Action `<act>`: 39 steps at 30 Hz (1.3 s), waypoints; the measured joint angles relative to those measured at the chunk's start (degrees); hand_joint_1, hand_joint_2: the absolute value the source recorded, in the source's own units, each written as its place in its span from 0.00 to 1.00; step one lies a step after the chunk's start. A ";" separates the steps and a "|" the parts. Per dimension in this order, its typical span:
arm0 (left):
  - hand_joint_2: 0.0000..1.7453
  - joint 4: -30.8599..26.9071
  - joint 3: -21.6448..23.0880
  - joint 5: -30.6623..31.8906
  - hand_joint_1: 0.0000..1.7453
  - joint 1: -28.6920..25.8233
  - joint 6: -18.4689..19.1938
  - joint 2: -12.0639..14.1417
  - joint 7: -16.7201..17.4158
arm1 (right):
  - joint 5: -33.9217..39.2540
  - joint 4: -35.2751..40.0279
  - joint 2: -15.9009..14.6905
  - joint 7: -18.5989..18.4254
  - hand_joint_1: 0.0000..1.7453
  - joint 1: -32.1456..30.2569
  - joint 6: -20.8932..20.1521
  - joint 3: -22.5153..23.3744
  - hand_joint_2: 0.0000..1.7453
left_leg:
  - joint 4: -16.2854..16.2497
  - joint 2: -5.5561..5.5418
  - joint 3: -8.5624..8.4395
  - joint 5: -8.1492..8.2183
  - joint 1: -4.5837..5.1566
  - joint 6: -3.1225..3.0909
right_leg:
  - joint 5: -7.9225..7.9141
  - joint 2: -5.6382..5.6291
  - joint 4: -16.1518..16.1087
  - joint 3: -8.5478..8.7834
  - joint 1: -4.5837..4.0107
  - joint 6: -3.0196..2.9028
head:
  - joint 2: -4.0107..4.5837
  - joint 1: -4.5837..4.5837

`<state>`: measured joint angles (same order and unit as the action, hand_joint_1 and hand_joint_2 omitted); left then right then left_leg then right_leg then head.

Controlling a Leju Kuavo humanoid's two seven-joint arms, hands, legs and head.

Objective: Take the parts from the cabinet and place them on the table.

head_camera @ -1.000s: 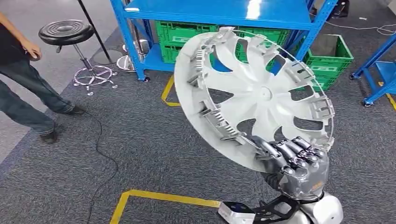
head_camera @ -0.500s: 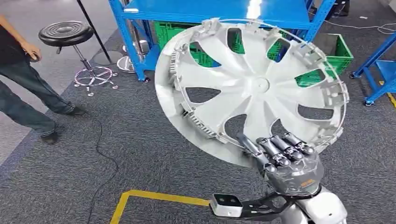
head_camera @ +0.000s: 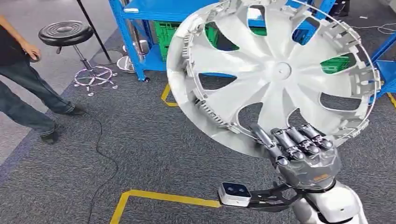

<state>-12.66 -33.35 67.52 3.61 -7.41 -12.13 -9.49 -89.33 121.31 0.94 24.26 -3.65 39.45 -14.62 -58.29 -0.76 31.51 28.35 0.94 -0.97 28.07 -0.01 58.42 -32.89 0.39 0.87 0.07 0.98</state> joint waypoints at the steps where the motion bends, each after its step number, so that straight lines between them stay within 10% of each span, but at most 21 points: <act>1: 1.00 0.00 0.00 0.00 0.00 0.00 0.00 0.00 0.00 | 0.00 0.00 -0.09 -0.24 1.00 0.00 0.00 -0.11 1.00 | 0.00 0.00 0.00 0.00 0.00 0.00 | 0.00 -0.01 0.00 0.00 0.00 0.00 | 0.00 0.02; 31: 1.00 0.00 0.07 0.11 0.00 0.00 0.02 -0.02 -0.07 | -0.02 -0.04 -3.24 -10.49 1.00 0.05 0.00 -6.82 1.00 | -0.19 0.00 0.04 0.07 0.30 -0.13 | -0.11 0.00 -0.04 0.00 0.23 0.28 | 0.00 0.00; 37: 1.00 0.00 0.24 0.24 0.00 0.09 0.09 -0.11 -0.07 | -0.02 -0.04 -3.76 -11.39 1.00 0.50 0.00 -8.07 1.00 | 0.99 0.10 -0.37 -0.70 0.02 -1.44 | -0.26 -0.02 -0.48 0.08 0.22 1.27 | 0.00 0.00; 39: 1.00 0.00 0.35 0.28 0.00 0.15 0.09 -0.17 -0.09 | -0.02 -0.04 -4.07 -11.43 1.00 0.72 0.00 -8.37 1.00 | 1.68 0.23 -0.70 -1.09 -0.23 -1.84 | 2.30 0.02 3.21 -1.86 0.30 1.44 | 0.00 0.26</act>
<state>-12.66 -33.00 67.80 3.76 -7.32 -12.31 -9.57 -89.35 121.26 -3.13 12.83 -2.94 39.45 -22.99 -56.60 -0.53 30.81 27.25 0.72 -2.81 30.37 0.01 61.63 -34.74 0.70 2.30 0.07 1.24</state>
